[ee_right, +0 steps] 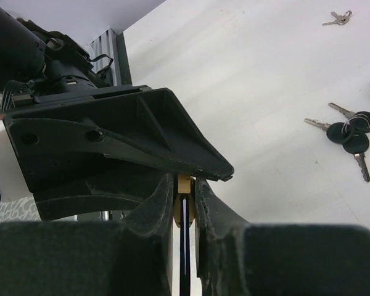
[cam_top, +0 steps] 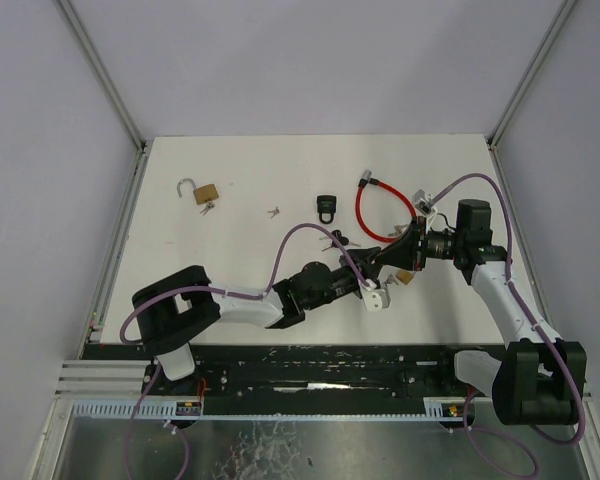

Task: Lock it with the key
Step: Place the lock at the center of the board.

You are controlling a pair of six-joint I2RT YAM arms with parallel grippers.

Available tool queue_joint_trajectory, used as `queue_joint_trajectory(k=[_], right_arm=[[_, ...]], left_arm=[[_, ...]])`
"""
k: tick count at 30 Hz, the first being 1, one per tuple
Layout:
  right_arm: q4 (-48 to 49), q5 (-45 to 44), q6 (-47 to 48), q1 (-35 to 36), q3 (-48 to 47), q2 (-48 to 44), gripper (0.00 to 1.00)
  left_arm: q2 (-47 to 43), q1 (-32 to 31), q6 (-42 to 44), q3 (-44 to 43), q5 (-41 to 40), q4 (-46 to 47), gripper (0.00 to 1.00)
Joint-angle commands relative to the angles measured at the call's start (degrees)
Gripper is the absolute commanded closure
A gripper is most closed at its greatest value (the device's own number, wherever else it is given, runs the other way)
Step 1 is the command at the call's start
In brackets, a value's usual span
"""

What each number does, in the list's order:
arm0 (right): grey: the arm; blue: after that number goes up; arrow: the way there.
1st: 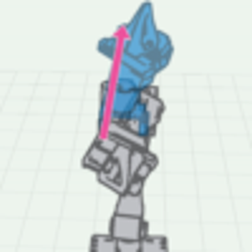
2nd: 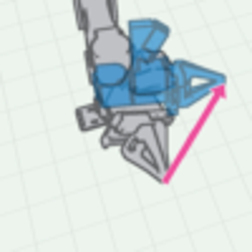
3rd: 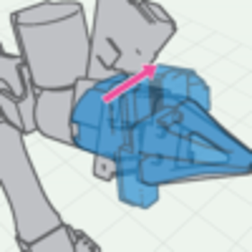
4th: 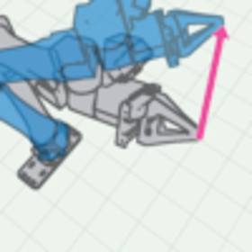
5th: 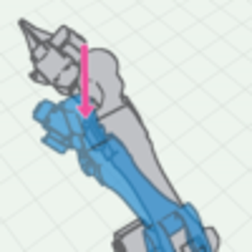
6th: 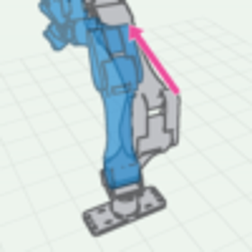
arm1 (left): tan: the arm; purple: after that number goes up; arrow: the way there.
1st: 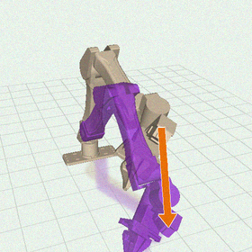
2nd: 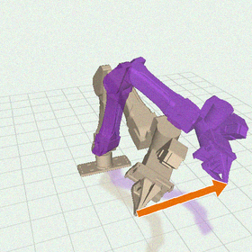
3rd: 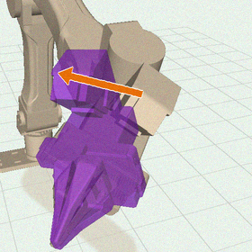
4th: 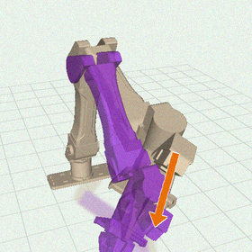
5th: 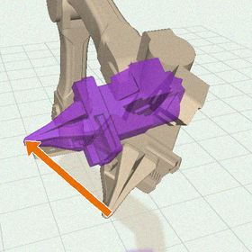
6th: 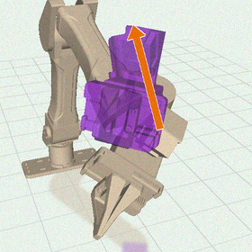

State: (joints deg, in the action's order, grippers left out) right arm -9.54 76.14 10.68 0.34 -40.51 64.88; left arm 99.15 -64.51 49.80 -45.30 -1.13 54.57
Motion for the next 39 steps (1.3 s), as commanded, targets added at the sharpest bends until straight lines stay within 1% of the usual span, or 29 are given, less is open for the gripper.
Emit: queue_joint_trajectory(k=[1, 2, 4, 7, 11, 12, 13, 16, 20, 23, 26, 28, 30, 32, 34, 35, 37, 39], right_arm=[[1.41, 1.61, -0.69, 0.63, -0.01, -0.10, 0.78], [1.31, 1.49, -0.51, 0.63, -0.03, -0.23, 0.73], [1.00, 1.19, -0.10, 0.63, -0.14, -0.49, 0.60], [-1.44, -0.14, 2.53, 0.63, -1.24, -1.39, 0.37], [-9.24, -1.12, 9.31, -0.17, -4.58, -3.48, 0.13], [-10.84, -0.85, 10.51, -0.81, -5.55, -4.21, 0.03], [-12.28, -0.48, 11.67, -1.68, -6.52, -5.00, 0.00], [-14.86, -0.45, 13.41, -4.95, -9.08, -8.64, 0.00], [-14.68, -1.90, 12.76, -8.17, -10.28, -13.12, 0.00], [-11.12, -3.09, 9.56, -9.32, -8.66, -15.32, 0.00], [-5.40, -6.22, 5.29, -9.39, -5.99, -16.46, 0.00], [-2.55, -8.11, 3.28, -9.39, -4.79, -16.39, 0.00], [-0.88, -9.28, 1.40, -9.35, -4.26, -15.68, 0.00], [-0.78, -9.62, 1.14, -9.39, -4.23, -14.82, 0.00], [-0.79, -10.06, 1.02, -9.39, -4.10, -14.25, 0.00], [-0.67, -10.19, 1.02, -9.36, -4.01, -14.09, 0.00], [-0.43, -10.23, 0.87, -9.40, -3.84, -13.99, 0.00], [-0.12, -10.22, 0.68, -9.39, -3.66, -13.94, 0.00]], left_arm=[[-0.27, -0.31, -0.05, -1.71, -0.63, 0.21, 0.86], [-0.29, -0.33, -0.18, -1.71, -0.70, 0.05, 0.90], [-0.45, -0.33, -0.64, -1.77, -1.24, 0.12, 0.94], [-0.86, -0.27, -2.03, -1.75, -2.69, 0.40, 0.99], [-2.55, 0.93, -6.80, -1.22, -3.16, 0.78, 1.00], [-3.08, 1.50, -8.76, -1.28, -3.02, 0.49, 1.00], [-3.75, 2.28, -10.91, -1.59, -2.97, -0.28, 1.00], [-5.78, 5.31, -19.30, -2.81, -1.92, -3.81, 1.00], [-7.90, 10.13, -31.14, -3.59, 0.76, -5.91, 1.00], [-8.63, 13.81, -40.44, -4.94, 1.03, -8.03, 1.00], [-8.69, 18.33, -51.58, -7.67, 1.61, -13.08, 1.00], [-7.54, 22.70, -60.42, -9.67, 4.42, -16.05, 1.00], [-5.51, 27.36, -69.66, -11.42, 9.14, -17.43, 1.00], [-3.04, 31.44, -77.13, -13.27, 10.22, -18.71, 1.00], [-0.56, 34.02, -83.87, -14.77, 8.33, -21.51, 1.00], [0.48, 35.11, -87.26, -16.36, 6.04, -24.39, 1.00], [2.37, 36.83, -94.43, -19.12, 0.55, -31.61, 1.00], [3.86, 37.63, -99.17, -22.27, -5.96, -39.52, 1.00]])
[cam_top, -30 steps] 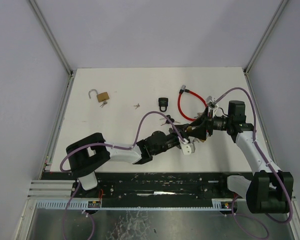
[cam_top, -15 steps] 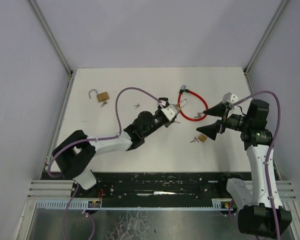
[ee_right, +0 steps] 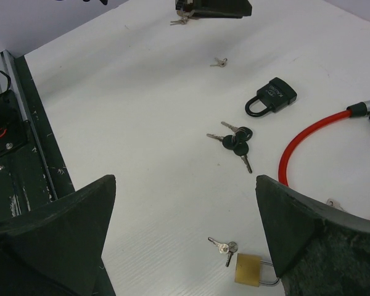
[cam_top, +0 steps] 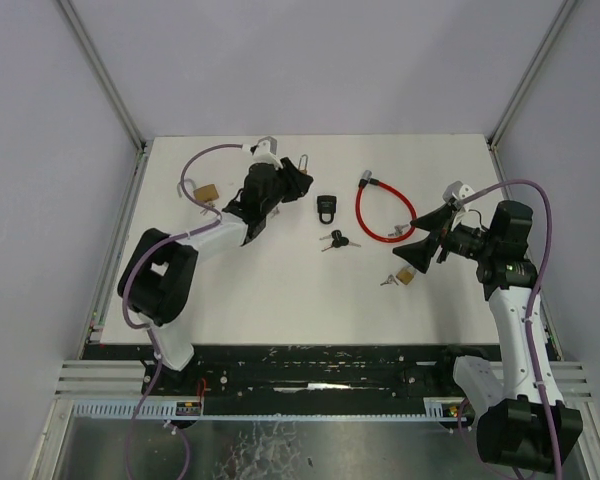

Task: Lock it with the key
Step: Place the lock at the center of the board.

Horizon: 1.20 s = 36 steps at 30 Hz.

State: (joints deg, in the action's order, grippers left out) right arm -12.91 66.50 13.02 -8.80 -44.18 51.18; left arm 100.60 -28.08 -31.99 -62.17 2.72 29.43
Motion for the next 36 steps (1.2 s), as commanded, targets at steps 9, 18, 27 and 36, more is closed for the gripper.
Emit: queue_joint_trajectory(k=[9, 18, 27, 36], right_arm=[[3.73, -0.60, -2.03, -0.30, 0.41, 0.04, 0.00], [3.80, -0.49, -2.18, -0.26, 0.50, -0.02, 0.00], [3.98, -0.49, -2.32, -0.26, 0.55, 0.00, 0.00], [4.36, -0.32, -2.43, -0.28, 0.84, -0.11, 0.00]], left_arm=[[12.54, 3.41, -29.24, -23.62, -22.68, -47.86, 1.00], [15.75, 7.46, -34.19, -25.19, -15.10, -51.67, 0.98], [16.90, 9.31, -36.08, -24.85, -10.25, -52.09, 0.84], [17.20, 10.82, -37.93, -23.74, -7.04, -51.59, 0.61]])
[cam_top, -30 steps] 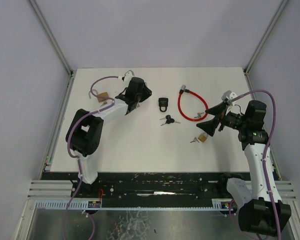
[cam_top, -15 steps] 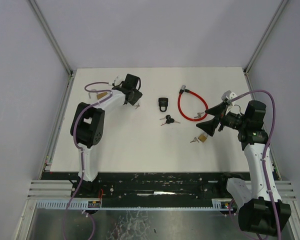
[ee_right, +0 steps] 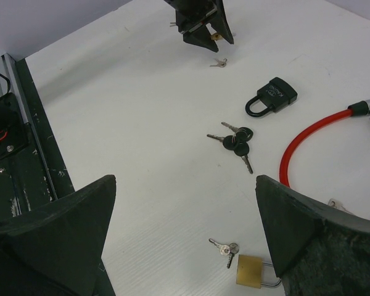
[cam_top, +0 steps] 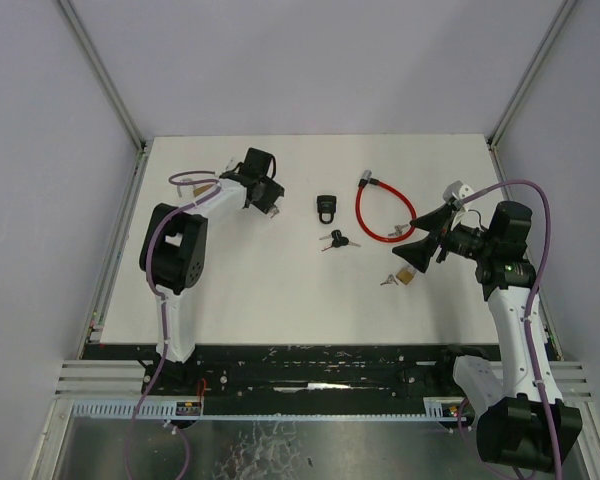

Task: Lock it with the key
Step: Place the lock at the center of the board, then pick up the lock from the center of the board.

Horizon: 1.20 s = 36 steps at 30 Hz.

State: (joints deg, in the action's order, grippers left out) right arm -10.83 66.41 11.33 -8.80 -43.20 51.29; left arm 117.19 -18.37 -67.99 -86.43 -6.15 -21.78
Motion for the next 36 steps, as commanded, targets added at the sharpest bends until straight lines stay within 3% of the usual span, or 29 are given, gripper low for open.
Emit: queue_joint_trajectory(k=[1, 9, 36], right_arm=[[2.32, -0.23, -0.78, -0.27, -0.13, -0.17, 0.00], [2.43, -0.14, -0.79, -0.26, -0.04, -0.13, 0.00], [2.51, -0.05, -0.79, -0.26, 0.05, -0.37, 0.00]], left_arm=[[0.59, 1.14, -1.97, 0.56, 1.87, -0.33, 0.58], [0.42, 1.17, -1.34, 0.61, 1.97, 0.25, 0.44], [-2.38, 1.14, 0.59, 2.36, -0.88, 3.18, 0.43]])
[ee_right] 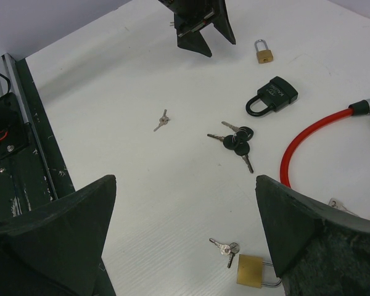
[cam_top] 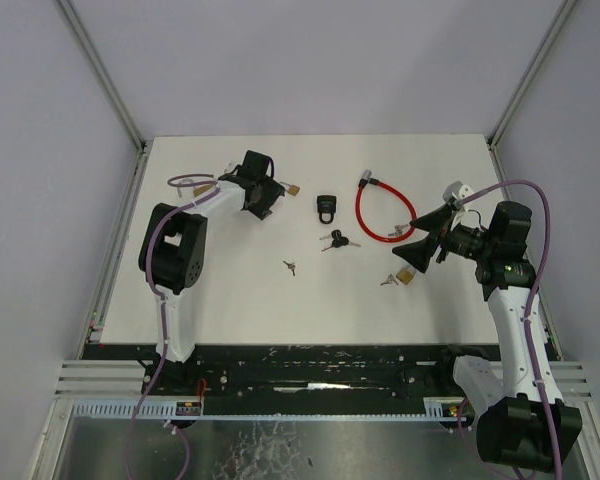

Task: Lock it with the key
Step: Pick up the lock from the center of the board.

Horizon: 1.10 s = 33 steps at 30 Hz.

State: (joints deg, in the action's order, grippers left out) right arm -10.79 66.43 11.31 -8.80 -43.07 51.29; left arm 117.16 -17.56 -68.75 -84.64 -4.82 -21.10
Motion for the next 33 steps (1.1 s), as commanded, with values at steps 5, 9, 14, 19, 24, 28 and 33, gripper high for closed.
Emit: queue_joint_trajectory(k=[5, 9, 14, 19, 24, 28, 33], right_arm=[[2.52, 0.19, -0.85, -0.26, -0.17, -0.60, 0.00], [2.63, 0.55, -0.96, -0.24, -0.17, -1.02, 0.00], [3.07, 1.19, -1.31, -0.26, -0.17, -1.41, 0.00], [3.60, 1.91, -1.88, -0.25, -0.01, -1.87, 0.00], [4.01, 2.13, -2.34, -0.26, 0.18, -2.27, 0.00], [4.19, 2.15, -2.30, -0.25, 0.35, -2.37, 0.00], [4.26, 2.34, -2.35, -0.26, 0.44, -2.50, 0.00]], left_arm=[[-10.90, -0.41, 8.91, 6.19, -9.02, 13.05, 0.44], [-20.39, -0.37, 21.70, 13.78, -13.05, 26.04, 0.44], [-31.04, -0.29, 39.45, 23.60, -27.49, 41.49, 0.07], [-35.96, 0.97, 49.80, 36.34, -31.61, 62.84, 0.00], [-28.84, 4.16, 50.91, 24.92, -24.22, 42.06, 0.00], [-19.71, 7.79, 48.63, 16.26, -18.55, 27.57, 0.00], [-10.04, 14.97, 45.56, 4.68, -6.42, 12.59, 0.00]])
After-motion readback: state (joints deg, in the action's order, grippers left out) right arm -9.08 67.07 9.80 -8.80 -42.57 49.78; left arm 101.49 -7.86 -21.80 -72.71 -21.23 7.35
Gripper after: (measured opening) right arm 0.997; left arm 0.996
